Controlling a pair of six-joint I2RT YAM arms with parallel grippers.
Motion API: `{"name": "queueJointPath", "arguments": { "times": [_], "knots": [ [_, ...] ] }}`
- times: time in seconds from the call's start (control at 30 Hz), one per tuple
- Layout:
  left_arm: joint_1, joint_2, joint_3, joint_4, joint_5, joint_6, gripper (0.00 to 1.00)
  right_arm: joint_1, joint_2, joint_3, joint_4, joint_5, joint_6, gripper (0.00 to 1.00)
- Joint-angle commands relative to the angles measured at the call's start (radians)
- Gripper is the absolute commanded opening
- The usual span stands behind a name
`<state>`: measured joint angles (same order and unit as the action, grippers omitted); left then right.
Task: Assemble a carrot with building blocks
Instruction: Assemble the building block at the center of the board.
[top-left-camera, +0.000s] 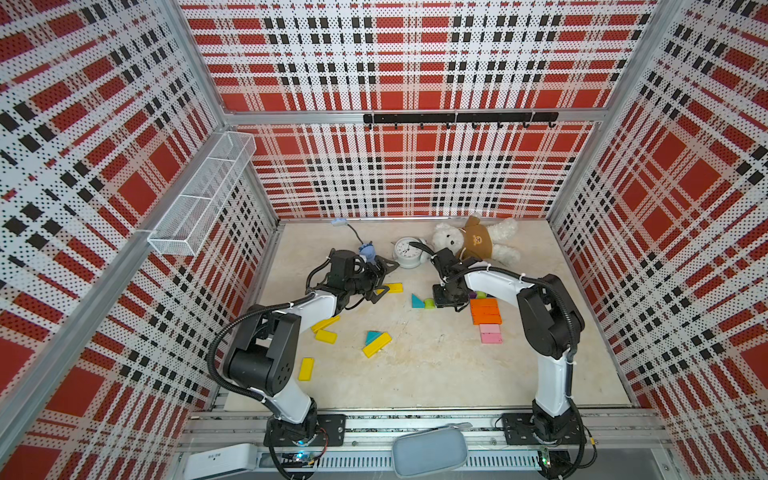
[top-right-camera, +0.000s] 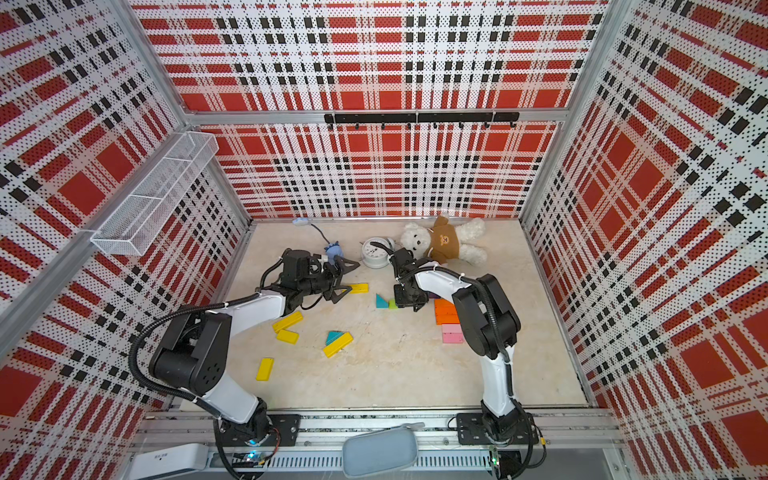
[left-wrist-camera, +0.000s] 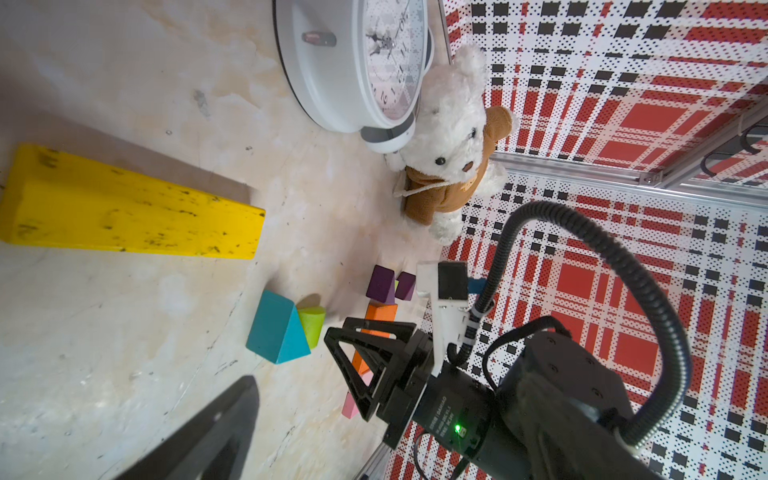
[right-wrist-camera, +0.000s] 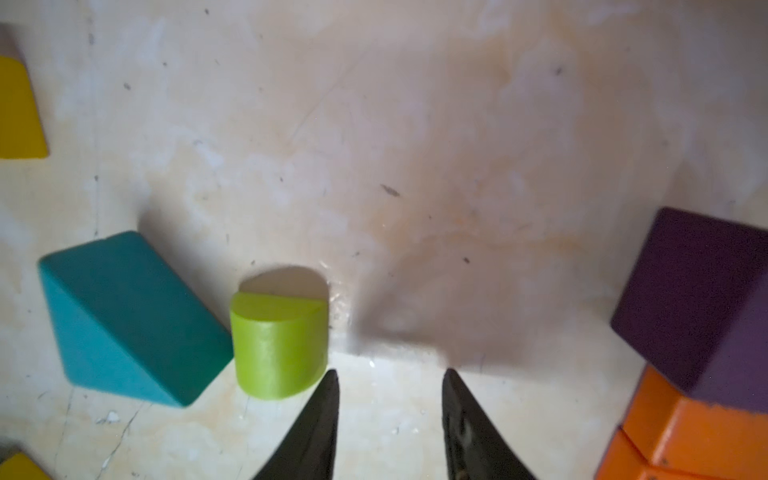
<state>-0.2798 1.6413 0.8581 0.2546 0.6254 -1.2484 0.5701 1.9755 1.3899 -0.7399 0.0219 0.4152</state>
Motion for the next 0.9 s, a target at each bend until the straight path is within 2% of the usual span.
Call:
{"name": "queueJointPath", "arguments": {
  "times": [0.0,0.33,0.87],
  "knots": [
    [0.009,0.009,-0.001,0.026,0.018,-0.022,0.99,0.013,-0.064,-0.034,0.031,-0.018,0.006,0.43],
    [0.008,0.012,-0.001,0.03,0.017,-0.02,0.99,0.043,-0.045,-0.052,0.047,-0.037,0.005,0.48],
    [0.01,0.012,-0.002,0.031,0.019,-0.023,1.0,0.044,0.031,0.0,0.057,-0.039,0.005,0.49]
  ]
}}
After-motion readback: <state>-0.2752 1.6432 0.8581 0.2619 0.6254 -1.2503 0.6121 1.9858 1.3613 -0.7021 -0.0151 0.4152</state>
